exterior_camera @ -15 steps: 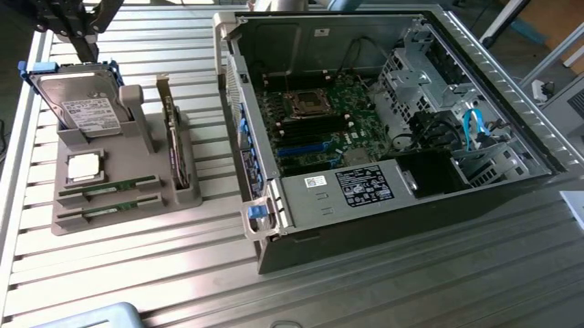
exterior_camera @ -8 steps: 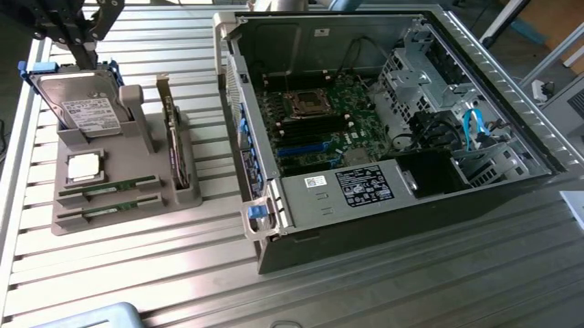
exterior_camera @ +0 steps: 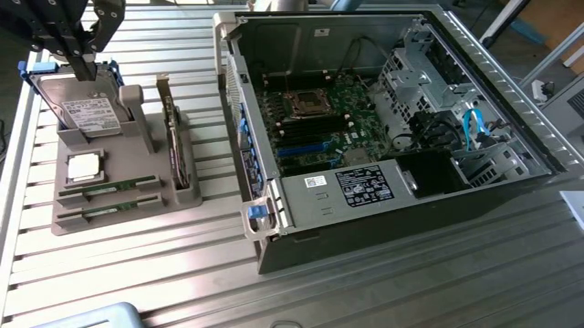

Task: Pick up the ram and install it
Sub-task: 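Pick up the ram and move it above insertion slot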

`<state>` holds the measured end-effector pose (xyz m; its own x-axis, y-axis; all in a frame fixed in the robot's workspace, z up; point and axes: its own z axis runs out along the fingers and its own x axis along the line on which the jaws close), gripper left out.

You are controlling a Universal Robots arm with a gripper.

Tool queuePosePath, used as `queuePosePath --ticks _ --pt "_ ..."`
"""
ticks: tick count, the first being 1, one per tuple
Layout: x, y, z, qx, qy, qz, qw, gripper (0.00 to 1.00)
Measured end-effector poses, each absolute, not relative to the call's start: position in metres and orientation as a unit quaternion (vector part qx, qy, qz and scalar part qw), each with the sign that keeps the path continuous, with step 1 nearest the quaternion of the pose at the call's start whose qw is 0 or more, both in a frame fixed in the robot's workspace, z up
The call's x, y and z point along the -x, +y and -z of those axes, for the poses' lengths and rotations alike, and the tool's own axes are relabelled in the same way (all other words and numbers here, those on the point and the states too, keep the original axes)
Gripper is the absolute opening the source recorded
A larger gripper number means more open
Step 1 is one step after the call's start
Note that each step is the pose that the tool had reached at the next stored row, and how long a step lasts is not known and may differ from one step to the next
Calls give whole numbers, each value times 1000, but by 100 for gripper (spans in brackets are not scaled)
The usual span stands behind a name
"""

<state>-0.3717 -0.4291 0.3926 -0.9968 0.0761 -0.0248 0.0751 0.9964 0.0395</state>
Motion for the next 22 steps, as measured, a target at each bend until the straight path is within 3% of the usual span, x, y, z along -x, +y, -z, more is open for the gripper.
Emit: queuePosePath --ticks 11,22 --pt "372 -430 -392 -38 999 -19 13 10" --pt "372 -459 -393 -38 999 -19 13 10"
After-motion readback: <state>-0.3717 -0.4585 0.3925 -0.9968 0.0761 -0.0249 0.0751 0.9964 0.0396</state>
